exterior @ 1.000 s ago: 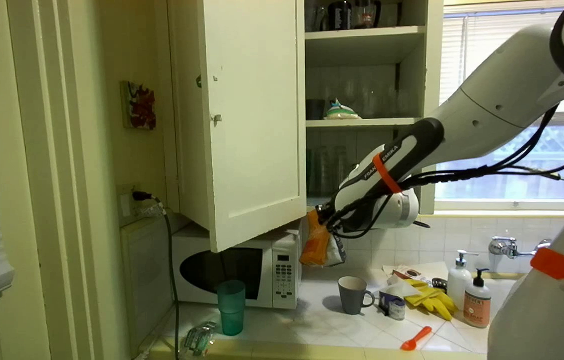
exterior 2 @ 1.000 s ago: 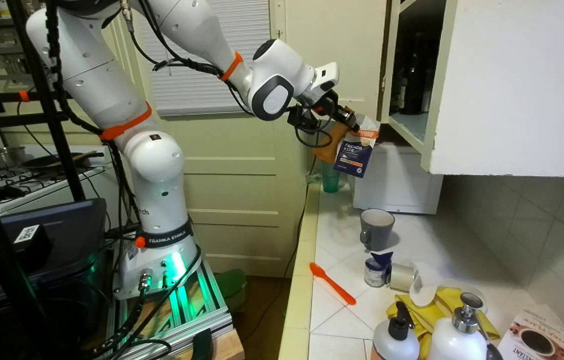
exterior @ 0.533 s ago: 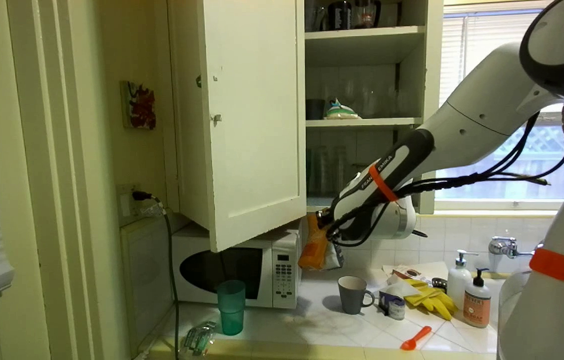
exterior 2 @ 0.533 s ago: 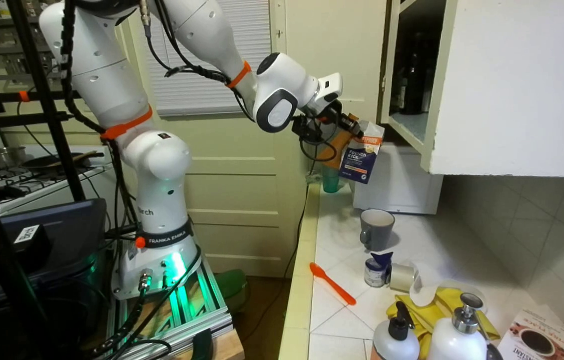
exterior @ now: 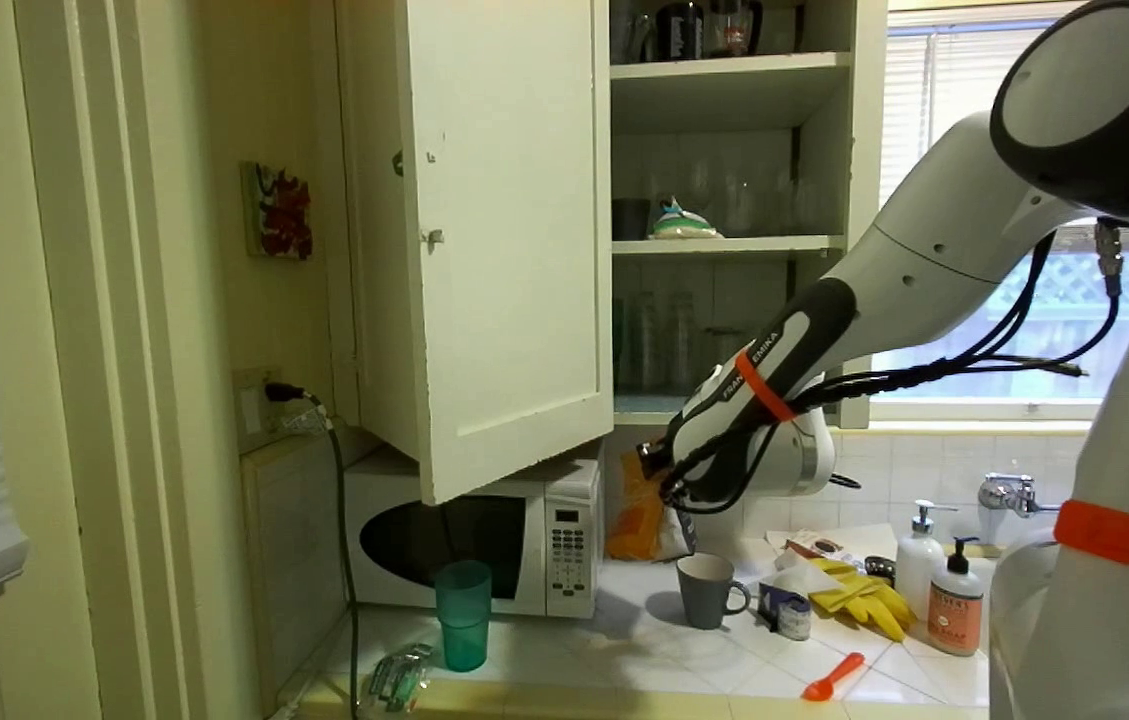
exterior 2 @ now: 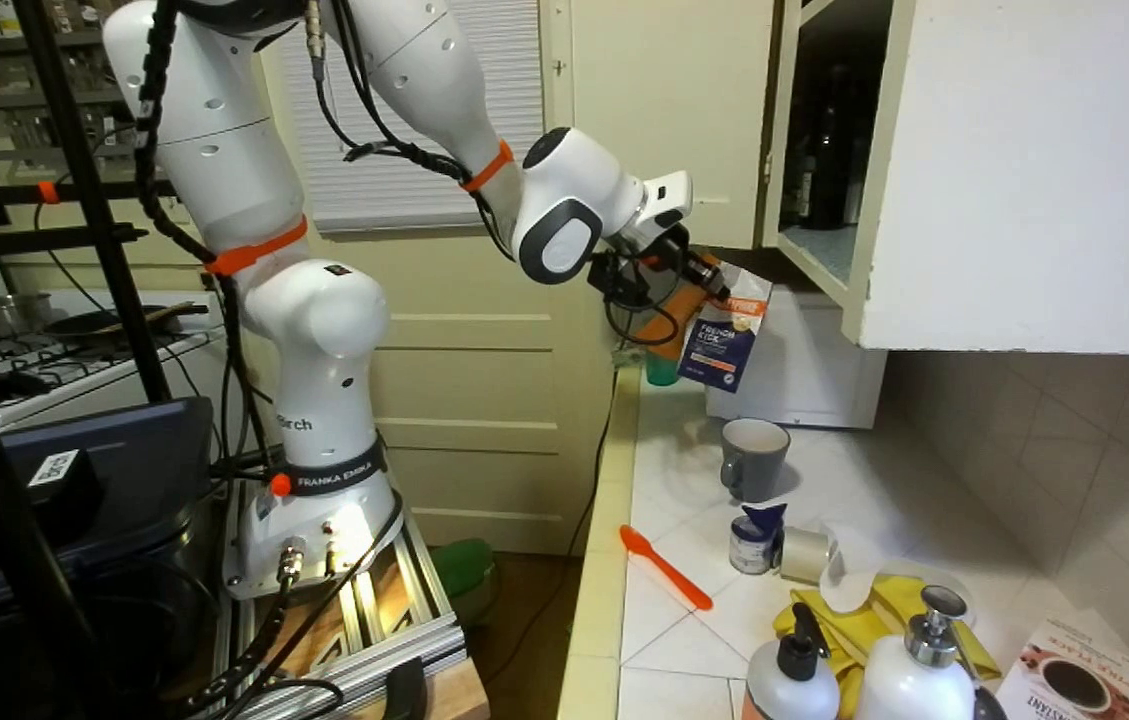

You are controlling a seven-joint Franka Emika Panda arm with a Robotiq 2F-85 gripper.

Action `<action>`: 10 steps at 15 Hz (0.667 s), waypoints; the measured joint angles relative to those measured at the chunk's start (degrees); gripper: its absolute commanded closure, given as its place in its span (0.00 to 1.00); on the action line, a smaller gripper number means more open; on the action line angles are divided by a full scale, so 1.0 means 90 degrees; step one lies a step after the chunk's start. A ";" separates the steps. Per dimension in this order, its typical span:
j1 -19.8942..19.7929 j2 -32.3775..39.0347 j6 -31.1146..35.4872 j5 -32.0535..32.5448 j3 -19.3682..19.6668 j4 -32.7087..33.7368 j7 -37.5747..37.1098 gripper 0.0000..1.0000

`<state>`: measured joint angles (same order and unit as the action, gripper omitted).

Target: Put the orange sachet in the cabinet

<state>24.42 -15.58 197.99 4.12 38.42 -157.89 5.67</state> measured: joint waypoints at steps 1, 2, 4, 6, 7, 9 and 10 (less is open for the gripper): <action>0.0005 0.0003 0.0000 0.0001 0.0000 0.0000 0.0000 0.97; 0.0010 0.0003 0.0000 0.0002 0.0000 0.0000 0.0000 0.97; 0.0045 0.0027 0.0000 0.0002 0.0020 0.0001 -0.0002 0.97; 0.0238 0.0062 0.0025 0.0002 0.0183 0.0001 -0.0091 0.97; 0.0388 0.0085 0.0097 0.0002 0.0308 0.0001 -0.0163 0.97; 0.0737 0.0117 0.0371 0.0063 0.0606 0.0001 -0.0319 0.97; 0.0928 0.0127 0.0515 0.0150 0.0779 0.0001 -0.0404 0.97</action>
<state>32.77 -14.44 202.63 5.48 45.43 -157.88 2.03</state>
